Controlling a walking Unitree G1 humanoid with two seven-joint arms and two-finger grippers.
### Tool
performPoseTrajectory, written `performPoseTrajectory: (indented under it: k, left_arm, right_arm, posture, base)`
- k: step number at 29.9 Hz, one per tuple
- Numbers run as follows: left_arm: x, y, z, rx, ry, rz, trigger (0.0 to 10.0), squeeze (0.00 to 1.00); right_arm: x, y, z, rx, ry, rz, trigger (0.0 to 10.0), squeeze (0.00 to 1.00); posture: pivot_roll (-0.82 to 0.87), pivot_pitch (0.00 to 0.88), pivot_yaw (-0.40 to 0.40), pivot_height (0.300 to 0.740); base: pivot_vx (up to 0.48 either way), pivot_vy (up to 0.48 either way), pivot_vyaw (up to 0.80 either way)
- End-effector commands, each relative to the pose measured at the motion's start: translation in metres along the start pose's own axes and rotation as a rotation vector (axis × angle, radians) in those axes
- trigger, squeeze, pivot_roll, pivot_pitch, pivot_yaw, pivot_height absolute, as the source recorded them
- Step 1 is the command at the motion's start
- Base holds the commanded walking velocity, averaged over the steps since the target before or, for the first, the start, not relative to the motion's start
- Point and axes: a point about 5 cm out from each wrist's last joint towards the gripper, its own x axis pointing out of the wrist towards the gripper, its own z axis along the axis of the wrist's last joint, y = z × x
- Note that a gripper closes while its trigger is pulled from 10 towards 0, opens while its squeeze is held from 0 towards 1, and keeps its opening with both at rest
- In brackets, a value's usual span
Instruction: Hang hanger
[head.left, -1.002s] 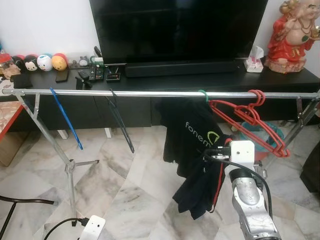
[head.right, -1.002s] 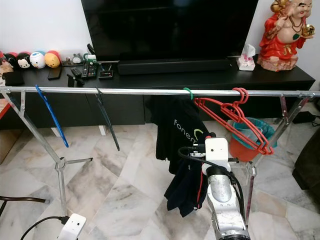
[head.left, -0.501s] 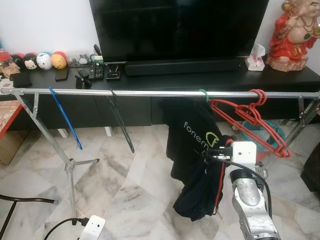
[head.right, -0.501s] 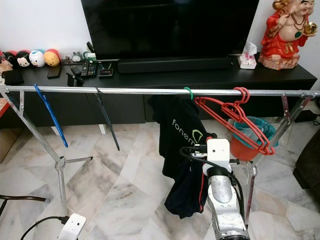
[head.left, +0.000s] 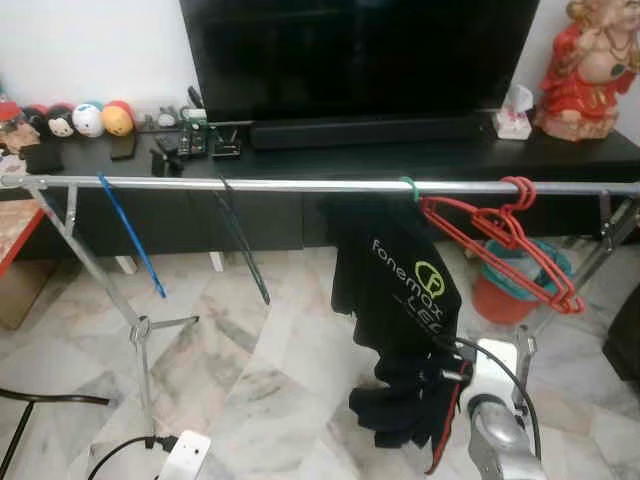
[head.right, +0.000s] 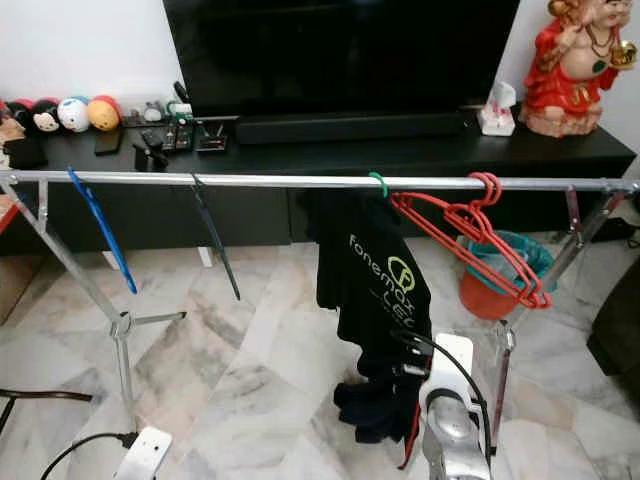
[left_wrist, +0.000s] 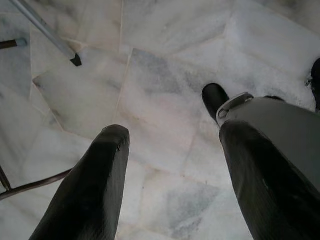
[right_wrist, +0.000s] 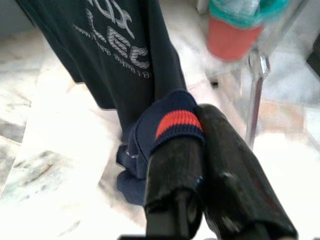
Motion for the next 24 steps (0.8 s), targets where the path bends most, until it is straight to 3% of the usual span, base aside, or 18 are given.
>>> performPoseTrajectory:
  k: [1, 8, 9, 13, 18, 24]
  left_arm:
    - [-0.001, 0.002, -0.004, -0.017, 0.017, 0.007, 10.0, 0.00]
    - [-0.001, 0.001, -0.004, -0.029, 0.016, 0.009, 10.0, 0.00]
    - [-0.001, 0.001, -0.004, -0.039, 0.014, 0.012, 10.0, 0.00]
    - [-0.001, 0.001, -0.005, -0.092, 0.007, 0.020, 10.0, 0.00]
    - [-0.001, 0.000, -0.006, -0.216, -0.016, 0.027, 10.0, 0.00]
    - [-0.001, 0.000, -0.006, -0.233, -0.025, 0.030, 10.0, 0.00]
  right_arm:
    - [0.004, 0.004, 0.006, 0.020, -0.009, 0.017, 10.0, 0.00]
    - [0.005, 0.012, -0.018, -0.069, 0.087, 0.103, 10.0, 0.00]
    - [0.002, 0.013, -0.030, -0.119, 0.128, 0.123, 10.0, 0.00]
    - [-0.007, 0.011, -0.054, -0.157, 0.211, 0.145, 10.0, 0.00]
    - [-0.021, -0.003, -0.085, -0.126, 0.306, 0.118, 10.0, 0.00]
    - [-0.033, -0.008, -0.106, -0.151, 0.367, 0.125, 10.0, 0.00]
  posture:
    - [-0.05, 0.000, 0.025, 0.740]
    - [-0.05, 0.000, 0.023, 0.740]
    - [-0.04, 0.000, 0.021, 0.740]
    - [-0.04, 0.000, 0.021, 0.740]
    - [-0.04, 0.000, 0.023, 0.740]
    - [-0.04, 0.000, 0.025, 0.740]
  base:
    - [0.000, 0.000, 0.00]
    - [0.000, 0.000, 0.00]
    - [0.000, 0.000, 0.00]
    - [0.000, 0.000, 0.00]
    - [0.000, 0.000, 0.00]
    - [0.000, 0.000, 0.00]
